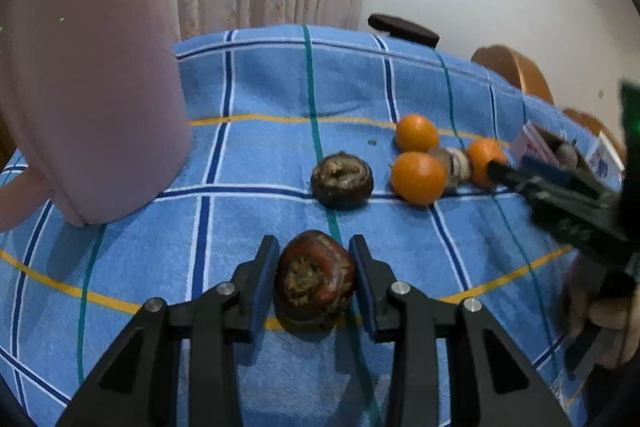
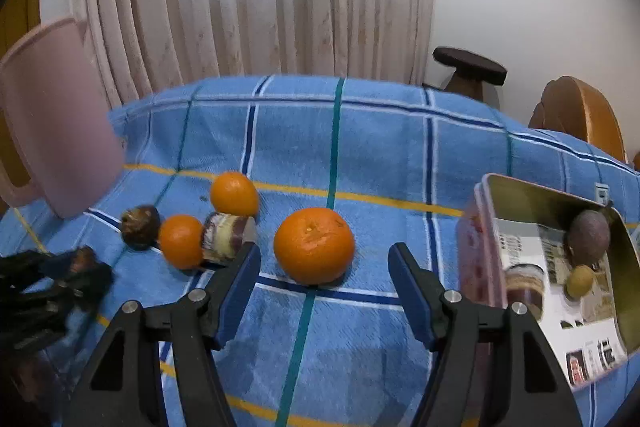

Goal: Organize fruits
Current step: 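Grasp the large orange with the right tool while the left tool grasps the brown chestnut, then carry the orange and chestnut over the tin and lower them inside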

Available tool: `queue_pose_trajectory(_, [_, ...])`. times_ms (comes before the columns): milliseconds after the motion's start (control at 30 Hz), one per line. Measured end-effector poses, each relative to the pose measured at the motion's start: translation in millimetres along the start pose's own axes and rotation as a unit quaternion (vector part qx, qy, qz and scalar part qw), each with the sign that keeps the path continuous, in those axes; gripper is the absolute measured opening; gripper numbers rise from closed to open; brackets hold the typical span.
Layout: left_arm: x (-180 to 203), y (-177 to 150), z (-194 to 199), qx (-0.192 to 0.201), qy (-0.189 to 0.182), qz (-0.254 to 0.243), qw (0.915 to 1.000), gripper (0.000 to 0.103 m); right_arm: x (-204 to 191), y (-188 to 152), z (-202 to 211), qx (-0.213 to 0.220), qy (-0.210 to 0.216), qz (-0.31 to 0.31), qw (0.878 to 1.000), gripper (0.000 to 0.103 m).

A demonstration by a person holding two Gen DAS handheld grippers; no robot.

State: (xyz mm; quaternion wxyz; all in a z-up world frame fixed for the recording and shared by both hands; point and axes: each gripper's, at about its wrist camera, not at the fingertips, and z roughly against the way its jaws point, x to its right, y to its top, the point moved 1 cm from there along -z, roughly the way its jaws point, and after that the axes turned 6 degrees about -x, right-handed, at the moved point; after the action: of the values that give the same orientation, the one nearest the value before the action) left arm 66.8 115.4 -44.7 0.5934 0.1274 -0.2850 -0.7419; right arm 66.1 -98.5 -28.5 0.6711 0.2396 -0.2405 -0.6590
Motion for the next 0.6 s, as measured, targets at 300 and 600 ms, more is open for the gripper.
queue_pose_trajectory(300, [1.7, 4.0, 10.2, 0.037, 0.027, -0.003, 0.9990, 0.038, -3.0, 15.0, -32.7, -0.060, 0.011, 0.011, 0.998, 0.054])
queue_pose_trajectory(600, [-4.8, 3.2, 23.3, 0.077, 0.016, 0.013, 0.9968, 0.038, -3.8, -0.5, 4.4, 0.010, 0.042, 0.012, 0.999, 0.049])
